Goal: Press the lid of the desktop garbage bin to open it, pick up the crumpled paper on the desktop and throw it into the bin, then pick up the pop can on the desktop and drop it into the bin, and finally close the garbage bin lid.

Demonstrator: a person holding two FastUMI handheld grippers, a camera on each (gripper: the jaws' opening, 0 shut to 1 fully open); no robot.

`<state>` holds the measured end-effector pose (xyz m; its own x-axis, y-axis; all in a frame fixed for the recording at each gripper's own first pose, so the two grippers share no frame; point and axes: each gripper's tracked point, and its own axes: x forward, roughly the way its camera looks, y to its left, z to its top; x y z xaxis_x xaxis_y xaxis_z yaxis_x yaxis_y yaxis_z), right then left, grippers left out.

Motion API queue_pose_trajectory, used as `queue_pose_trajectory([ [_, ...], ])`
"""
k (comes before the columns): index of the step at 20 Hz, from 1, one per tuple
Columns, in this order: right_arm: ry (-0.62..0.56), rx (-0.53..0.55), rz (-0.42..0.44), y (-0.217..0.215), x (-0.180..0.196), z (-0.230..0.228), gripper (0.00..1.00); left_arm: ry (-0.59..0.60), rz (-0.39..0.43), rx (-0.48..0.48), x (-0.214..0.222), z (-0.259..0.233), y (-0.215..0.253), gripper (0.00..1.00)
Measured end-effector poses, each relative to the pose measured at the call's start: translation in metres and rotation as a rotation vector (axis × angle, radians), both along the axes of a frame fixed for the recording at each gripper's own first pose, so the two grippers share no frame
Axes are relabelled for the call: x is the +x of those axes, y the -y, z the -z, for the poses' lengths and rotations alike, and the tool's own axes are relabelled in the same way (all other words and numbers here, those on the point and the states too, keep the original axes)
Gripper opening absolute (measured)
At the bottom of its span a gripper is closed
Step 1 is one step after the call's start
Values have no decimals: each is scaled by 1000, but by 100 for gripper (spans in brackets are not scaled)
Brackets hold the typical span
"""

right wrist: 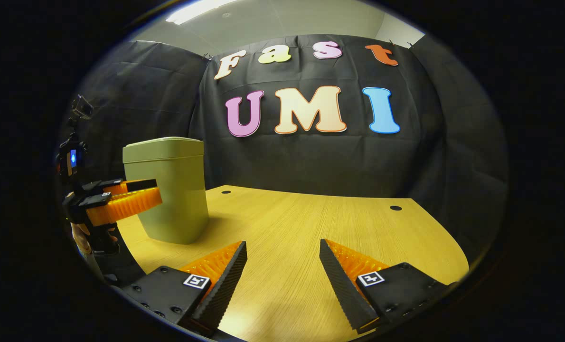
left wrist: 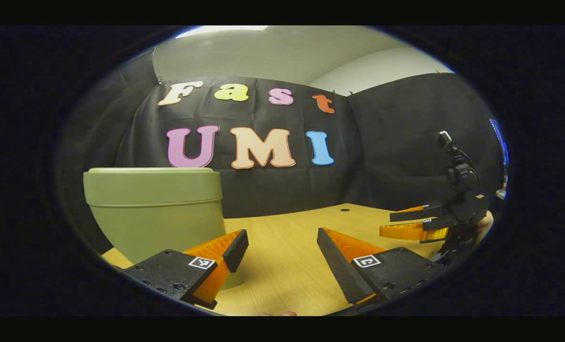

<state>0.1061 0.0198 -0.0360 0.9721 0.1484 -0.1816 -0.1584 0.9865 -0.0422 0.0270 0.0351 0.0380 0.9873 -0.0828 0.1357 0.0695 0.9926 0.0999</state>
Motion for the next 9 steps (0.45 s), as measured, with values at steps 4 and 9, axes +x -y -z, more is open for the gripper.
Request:
queue_pose_trajectory([
  [4, 10, -3, -6, -1, 2, -1, 97, -34, 2, -4, 5, 16, -7, 92],
  [9, -6, 4, -18, 0, -4, 6, 97, -27, 2, -1, 5, 15, -2, 90],
])
